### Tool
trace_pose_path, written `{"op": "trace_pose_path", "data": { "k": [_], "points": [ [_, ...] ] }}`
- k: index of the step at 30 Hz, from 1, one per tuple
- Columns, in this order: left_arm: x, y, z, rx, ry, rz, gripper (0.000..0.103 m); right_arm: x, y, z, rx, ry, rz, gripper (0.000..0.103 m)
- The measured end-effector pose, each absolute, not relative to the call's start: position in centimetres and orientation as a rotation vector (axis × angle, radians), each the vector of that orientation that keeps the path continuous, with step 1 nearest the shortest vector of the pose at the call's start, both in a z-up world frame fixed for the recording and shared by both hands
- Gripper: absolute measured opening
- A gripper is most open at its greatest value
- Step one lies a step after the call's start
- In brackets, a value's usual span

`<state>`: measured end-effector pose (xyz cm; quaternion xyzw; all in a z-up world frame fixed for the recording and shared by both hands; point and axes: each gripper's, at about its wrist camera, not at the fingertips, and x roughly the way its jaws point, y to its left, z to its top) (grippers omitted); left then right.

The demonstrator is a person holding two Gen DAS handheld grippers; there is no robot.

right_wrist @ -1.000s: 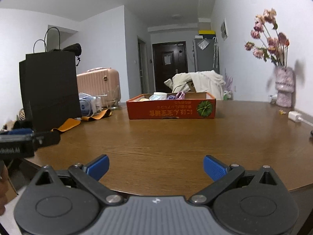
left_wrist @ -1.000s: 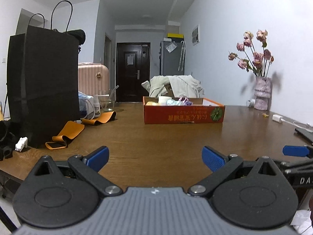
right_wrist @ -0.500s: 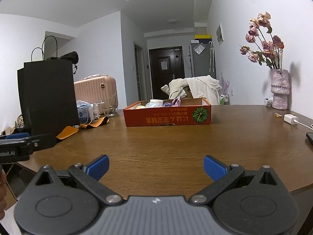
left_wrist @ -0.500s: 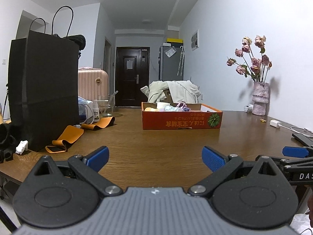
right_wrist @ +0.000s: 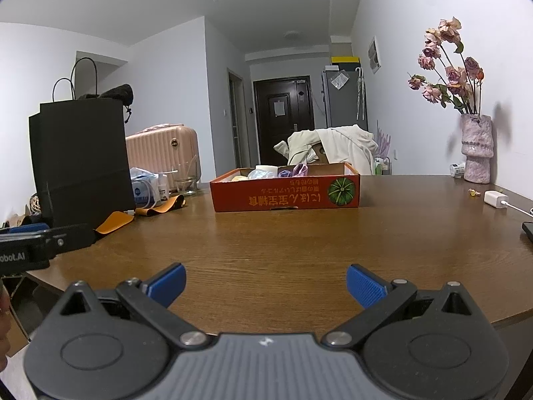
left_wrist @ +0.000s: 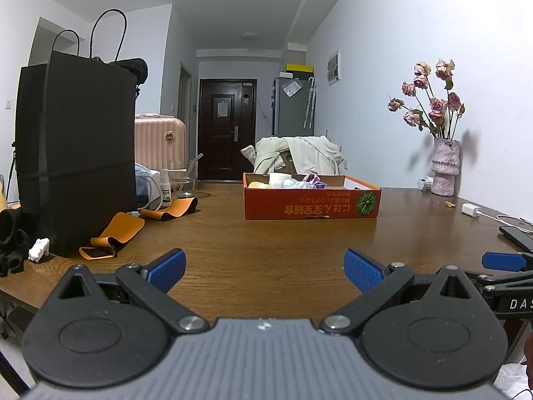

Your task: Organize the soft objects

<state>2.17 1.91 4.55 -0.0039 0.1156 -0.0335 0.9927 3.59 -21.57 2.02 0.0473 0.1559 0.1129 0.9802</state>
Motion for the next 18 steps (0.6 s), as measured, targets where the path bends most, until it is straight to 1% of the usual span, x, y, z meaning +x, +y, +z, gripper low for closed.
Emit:
{"op": "trace_pose_path", "data": {
  "k": [18],
  "points": [
    [2.17, 1.8, 4.66, -0.006, 0.231, -0.069, 0.103, 3.59, -21.56, 1.87, 0.102, 0.316, 0.224, 0.103]
  ]
}}
